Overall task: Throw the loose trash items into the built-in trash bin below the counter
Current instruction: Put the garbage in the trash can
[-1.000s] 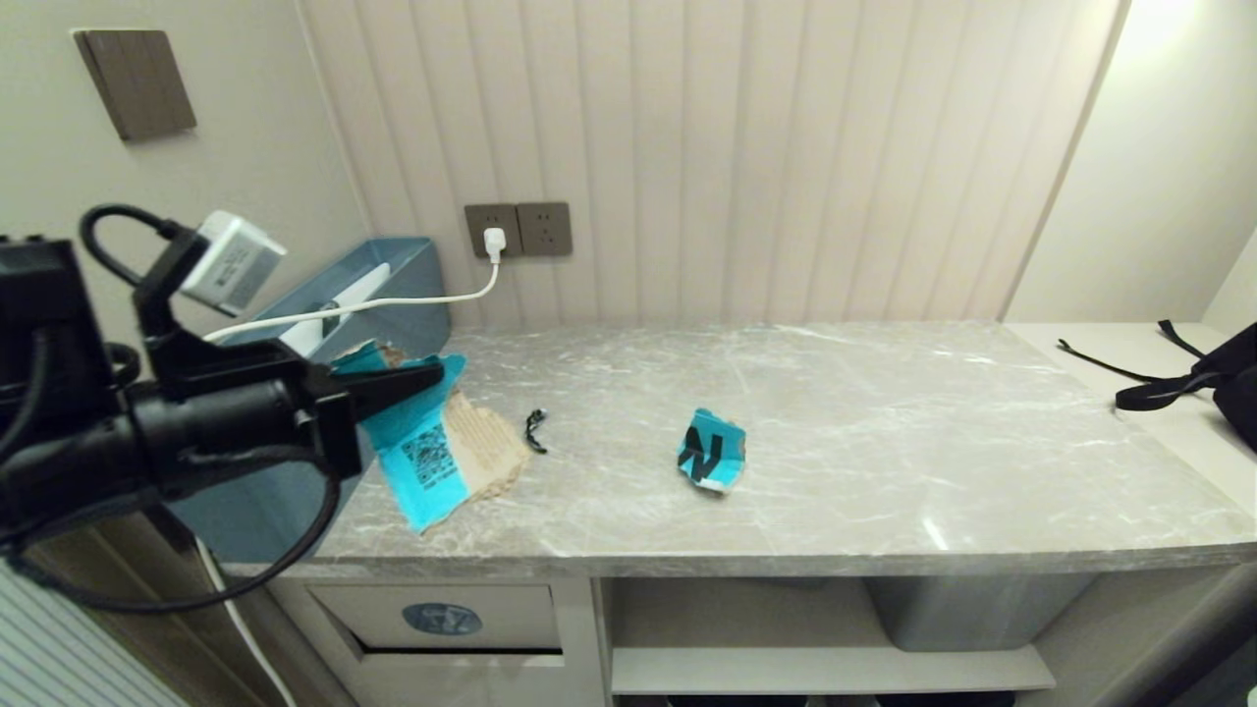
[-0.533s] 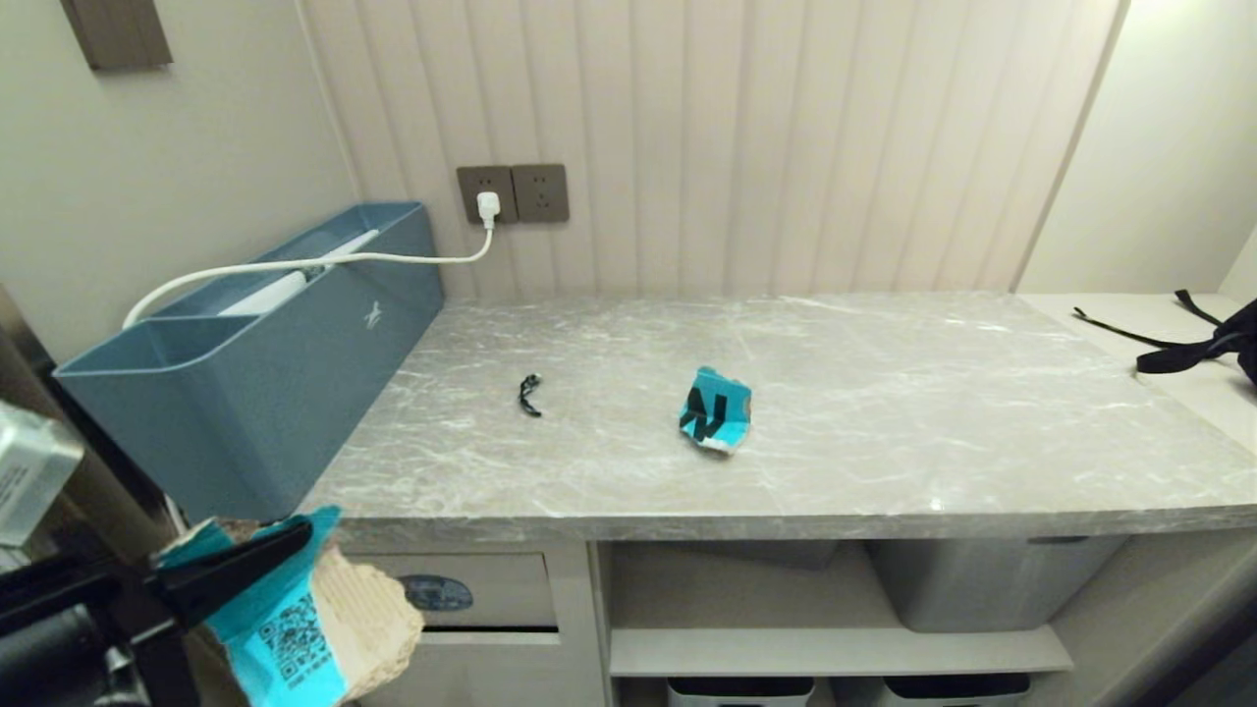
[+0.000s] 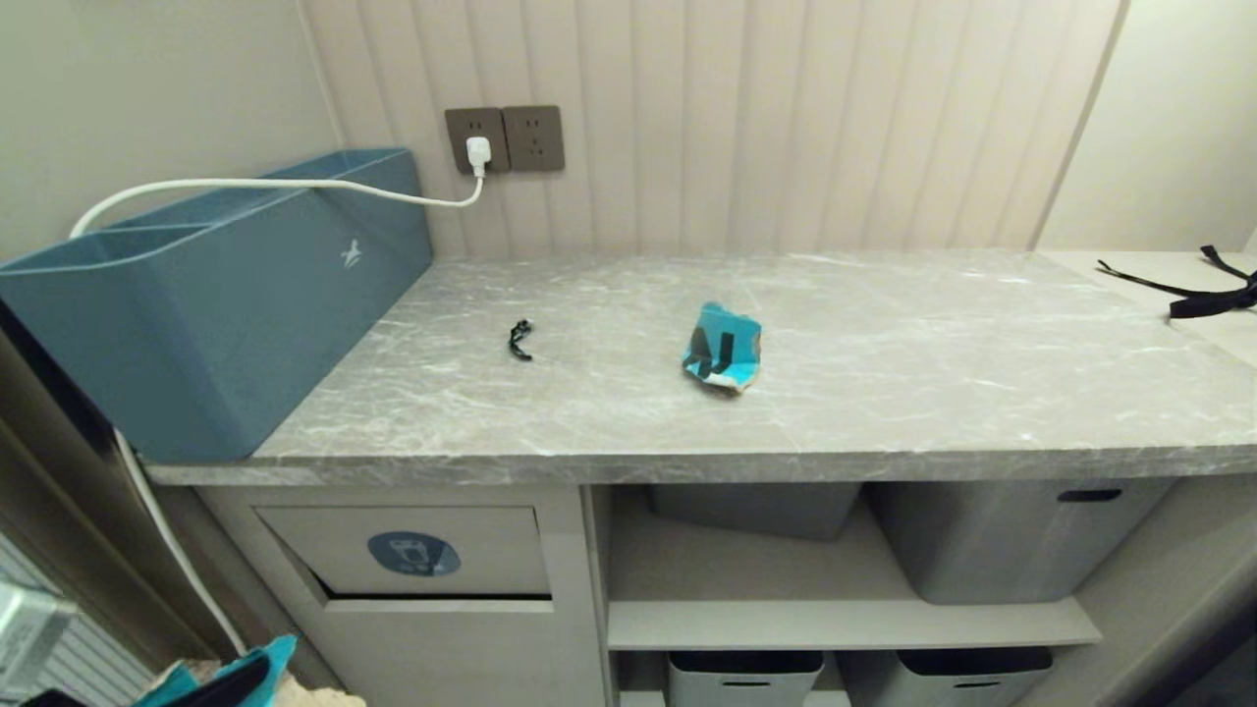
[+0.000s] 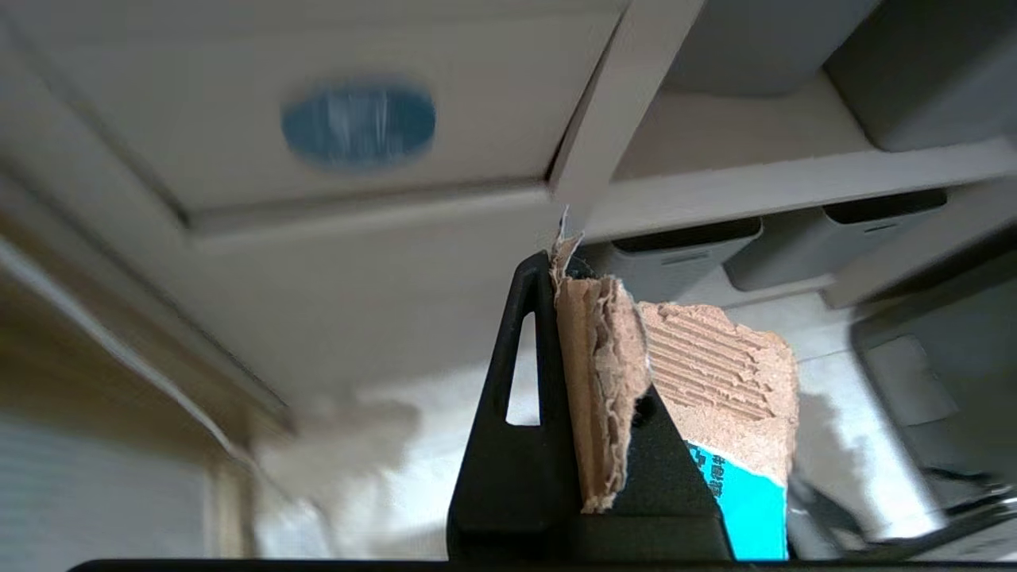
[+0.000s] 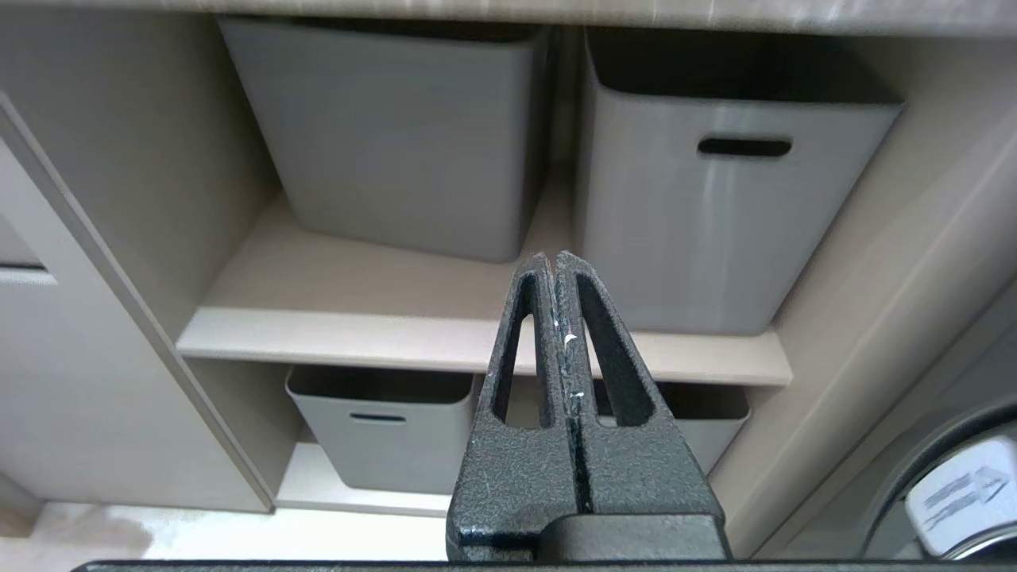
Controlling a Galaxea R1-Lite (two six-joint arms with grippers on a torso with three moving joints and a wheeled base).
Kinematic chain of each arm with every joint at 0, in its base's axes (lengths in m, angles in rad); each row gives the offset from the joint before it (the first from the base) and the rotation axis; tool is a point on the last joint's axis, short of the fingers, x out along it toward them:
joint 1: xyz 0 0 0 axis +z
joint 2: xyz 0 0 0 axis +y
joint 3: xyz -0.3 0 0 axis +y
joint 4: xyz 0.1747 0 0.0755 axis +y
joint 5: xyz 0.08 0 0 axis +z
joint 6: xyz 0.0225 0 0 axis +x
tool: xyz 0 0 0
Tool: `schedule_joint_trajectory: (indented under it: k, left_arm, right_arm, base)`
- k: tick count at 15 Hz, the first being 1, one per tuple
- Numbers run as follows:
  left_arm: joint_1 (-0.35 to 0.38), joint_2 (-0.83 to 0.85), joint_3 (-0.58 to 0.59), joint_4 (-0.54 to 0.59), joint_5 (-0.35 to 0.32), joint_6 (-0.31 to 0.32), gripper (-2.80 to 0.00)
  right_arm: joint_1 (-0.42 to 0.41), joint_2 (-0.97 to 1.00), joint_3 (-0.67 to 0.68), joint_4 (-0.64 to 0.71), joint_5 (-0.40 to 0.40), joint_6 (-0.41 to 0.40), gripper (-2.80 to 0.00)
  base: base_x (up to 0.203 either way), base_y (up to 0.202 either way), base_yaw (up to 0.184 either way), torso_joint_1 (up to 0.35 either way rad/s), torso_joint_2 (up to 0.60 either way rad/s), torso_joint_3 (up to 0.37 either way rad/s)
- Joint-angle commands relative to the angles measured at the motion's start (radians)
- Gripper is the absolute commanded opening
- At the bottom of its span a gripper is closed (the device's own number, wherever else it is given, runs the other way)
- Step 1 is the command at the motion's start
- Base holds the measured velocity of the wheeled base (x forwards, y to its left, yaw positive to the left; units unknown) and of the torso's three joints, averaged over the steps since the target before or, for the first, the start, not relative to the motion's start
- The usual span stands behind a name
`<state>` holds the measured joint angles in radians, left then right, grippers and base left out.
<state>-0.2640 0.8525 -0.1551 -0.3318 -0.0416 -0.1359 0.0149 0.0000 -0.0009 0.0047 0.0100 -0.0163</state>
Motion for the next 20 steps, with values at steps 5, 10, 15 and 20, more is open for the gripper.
schedule_joint_trajectory:
  k: [5,10,15,20]
  left_arm:
    - [0.009,0.128,0.025,-0.023,0.021,-0.095,-2.8]
    - [0.016,0.277,-0.026,-0.174,0.02,-0.096,-2.8]
    - [0.023,0.463,-0.008,-0.381,0.014,-0.097,-2.8]
    - [0.023,0.616,-0.014,-0.58,-0.017,-0.123,-2.8]
  right_arm:
    - [0.0,0.0,0.0,0.001,-0.001,0.001,-2.8]
    - [0.0,0.0,-0.001,0.0,-0.001,0.004,-2.8]
    - [0.0,0.0,-0.001,0.0,-0.004,0.009,-2.8]
    - [0.0,0.0,-0.001,0.0,-0.004,0.01,-2.8]
  base:
    - [0.0,0.0,0.0,-0.199,0.49,0.284]
    - [0.0,0.0,0.0,-0.174,0.47,0.29]
    - [0.0,0.0,0.0,-0.144,0.46,0.305]
    - [0.0,0.0,0.0,-0.052,0.2,0.146]
